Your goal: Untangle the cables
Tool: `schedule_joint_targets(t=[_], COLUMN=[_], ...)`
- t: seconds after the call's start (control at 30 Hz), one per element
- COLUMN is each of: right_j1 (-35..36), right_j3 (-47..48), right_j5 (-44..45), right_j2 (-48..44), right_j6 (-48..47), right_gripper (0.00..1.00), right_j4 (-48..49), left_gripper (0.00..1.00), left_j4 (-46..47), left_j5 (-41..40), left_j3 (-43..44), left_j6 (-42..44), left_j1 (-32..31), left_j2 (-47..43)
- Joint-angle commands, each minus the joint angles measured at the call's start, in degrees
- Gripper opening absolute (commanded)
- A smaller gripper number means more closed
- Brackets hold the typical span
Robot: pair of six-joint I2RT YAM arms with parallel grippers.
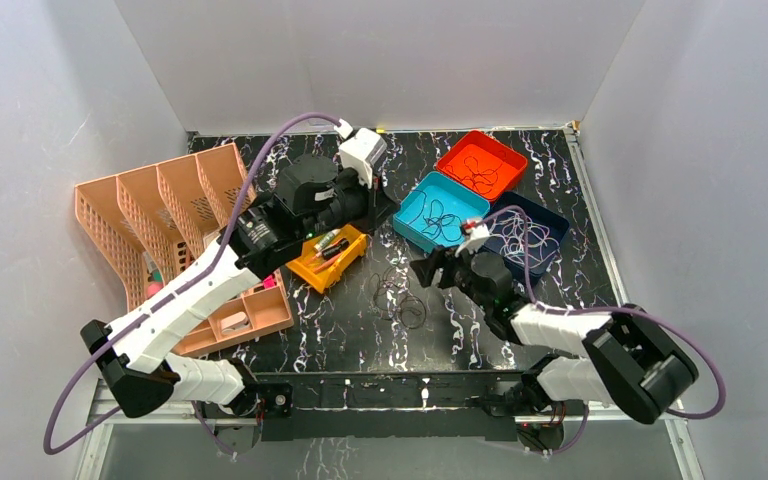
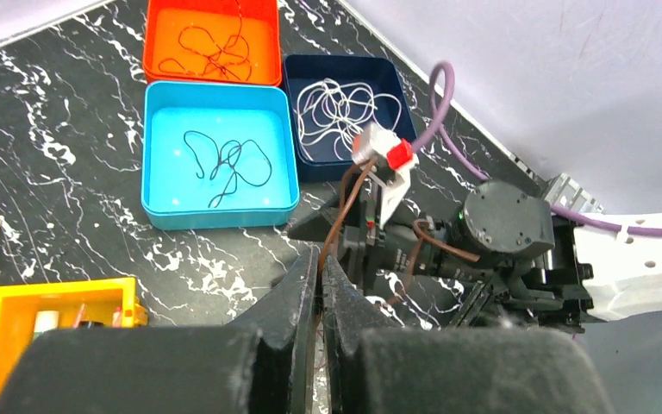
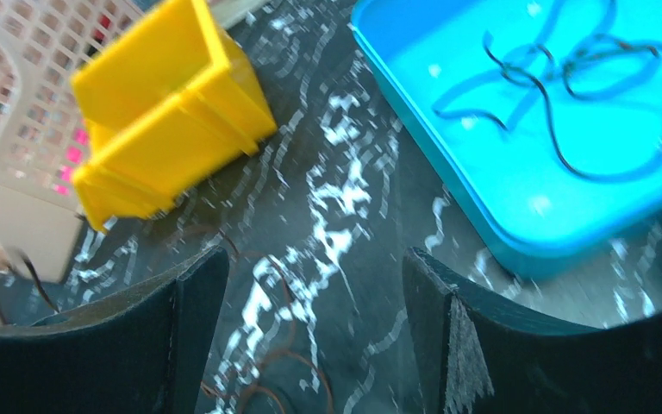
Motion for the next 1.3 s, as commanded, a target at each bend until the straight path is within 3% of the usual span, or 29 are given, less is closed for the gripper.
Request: schedule_joint_targets(t=[0.0,0.2,0.3,0.43,0.73,0.97,1.13,1.27], right_j1=[0.1,0.1,0.1,0.1,0.0,0.0,0.0,0.1], right_j3=[-4.7,-8.5,-9.5,-8.5,3.4,10.2,12.1,10.5], right_j5=[5.7,1.4,-5.4,-11.6,-19.3,-17.7,-21.8,-22.4], right_j2=[-7.0,-22.5,-30.0,-33.3,-19.0,-5.9,1.7,4.3], right_j6=[-2.4,-5.9,-9.5,-12.3,-11.9,-10.8,-6.9,-4.6], right_gripper=[0.81,0.81,0.81,0.82,0.82,0.75,0.6,0.42], right_j4=[-2.0,-6.4,-4.0,1.5,12.6,18.3,20.8,21.2], left_gripper=[0.0,0.0,0.0,0.0,0.0,0.0,0.0,0.0], left_j4=[-1.8,-2.3,-2.2,-2.2,-1.8,-1.7,-1.5,-1.1], left_j5=[-1.7,-2.1,-1.9,-1.7,-0.1,1.8,2.7,2.9], left_j3=[4.4,7.8,8.4,8.8,9.7,10.8,13.0,15.9], left_j6=[1.7,3.3,3.4,3.6,3.3,2.8,2.8,3.0], left_j1=[-0.2,-0.2,-0.2,-0.1,-0.2,-0.1,-0.1,-0.2], left_j2=[-2.0,-0.8,-0.6,-0.4,0.1,0.4,1.0,2.0])
